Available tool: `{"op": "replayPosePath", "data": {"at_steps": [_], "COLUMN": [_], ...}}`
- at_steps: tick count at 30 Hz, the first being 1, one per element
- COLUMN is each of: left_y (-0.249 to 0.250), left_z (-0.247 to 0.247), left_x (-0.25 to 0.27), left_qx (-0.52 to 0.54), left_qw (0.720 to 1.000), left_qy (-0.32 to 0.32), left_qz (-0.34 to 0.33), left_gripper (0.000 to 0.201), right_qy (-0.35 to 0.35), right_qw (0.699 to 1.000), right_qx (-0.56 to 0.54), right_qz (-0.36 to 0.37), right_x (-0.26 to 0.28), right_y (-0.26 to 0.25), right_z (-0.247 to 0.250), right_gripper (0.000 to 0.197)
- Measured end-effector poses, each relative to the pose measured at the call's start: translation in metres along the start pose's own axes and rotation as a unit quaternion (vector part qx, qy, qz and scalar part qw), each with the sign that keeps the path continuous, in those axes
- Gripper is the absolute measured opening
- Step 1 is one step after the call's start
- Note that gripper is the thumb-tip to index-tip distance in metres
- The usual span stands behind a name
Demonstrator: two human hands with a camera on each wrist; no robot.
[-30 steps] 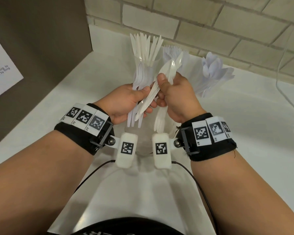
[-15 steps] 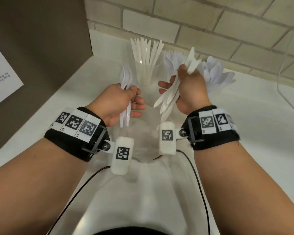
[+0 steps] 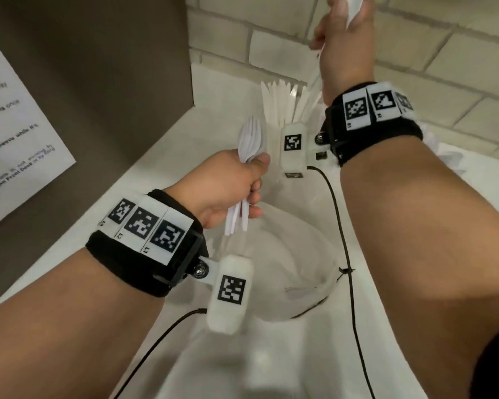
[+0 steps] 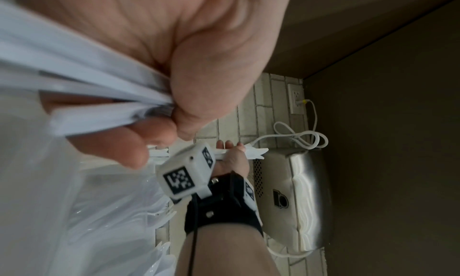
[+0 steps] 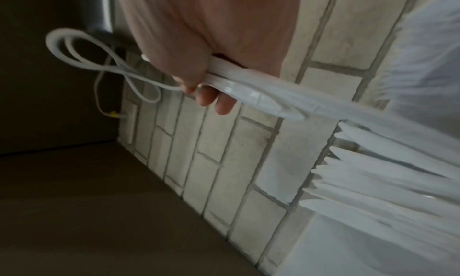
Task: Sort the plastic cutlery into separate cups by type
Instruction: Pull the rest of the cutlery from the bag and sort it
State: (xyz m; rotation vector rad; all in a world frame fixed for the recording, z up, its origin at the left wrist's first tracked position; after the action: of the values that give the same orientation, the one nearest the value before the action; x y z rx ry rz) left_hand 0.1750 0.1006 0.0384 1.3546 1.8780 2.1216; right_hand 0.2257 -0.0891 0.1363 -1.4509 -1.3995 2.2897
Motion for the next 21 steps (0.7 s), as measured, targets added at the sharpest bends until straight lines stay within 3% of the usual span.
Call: {"op": "replayPosePath", "data": {"at_steps": [4, 10, 13, 18, 21], "left_y": [0.001, -0.002, -0.003, -0.001, -0.001], "left_z": [-0.001, 0.004, 0.004, 0.001, 0.001], "left_x": [-0.007, -0.018, -0.020, -0.020, -0.019], "left_qx": [-0.005, -0.008, -0.008, -0.013, -0.009], "left_qw": [1.000, 1.000, 1.000, 1.000, 1.000], "left_qy": [-0.001, 0.009, 0.014, 0.014, 0.013], "left_qz": [0.006, 0.010, 0.010, 0.008, 0.007], "left_gripper": [0.017, 0.016, 0.016, 0.017, 0.018], "right_qy": [-0.028, -0.063, -0.065, -0.059, -0.086], "right_qw": [0.999, 0.988, 0.983, 0.990, 0.990], "right_qx": [-0.018, -0.072, -0.069, -0.042, 0.053], "right_qz": [-0.005, -0.121, -0.159, -0.124, -0.098], "right_x": [-0.007, 0.018, 0.022, 0.018, 0.020], "right_y": [0.031, 0.090, 0.102, 0.098, 0.099], "right_z": [-0.014, -0.033, -0.033, -0.032, -0.035], "right_gripper": [0.024, 0.022, 0.033, 0.038, 0.026]}}
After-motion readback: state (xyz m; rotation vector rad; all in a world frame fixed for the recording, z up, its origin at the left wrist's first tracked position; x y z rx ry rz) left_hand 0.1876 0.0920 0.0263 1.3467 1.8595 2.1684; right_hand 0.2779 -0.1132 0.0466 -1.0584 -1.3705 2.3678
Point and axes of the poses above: each hand's wrist, its own x-axis away from the middle knuckle, its own z-axis out of the back of the hand, y = z × x, the point moved 4 cm from there along -x, towards the middle knuckle, and after that the axes turned 14 degrees about z, right-handed, at the moved point
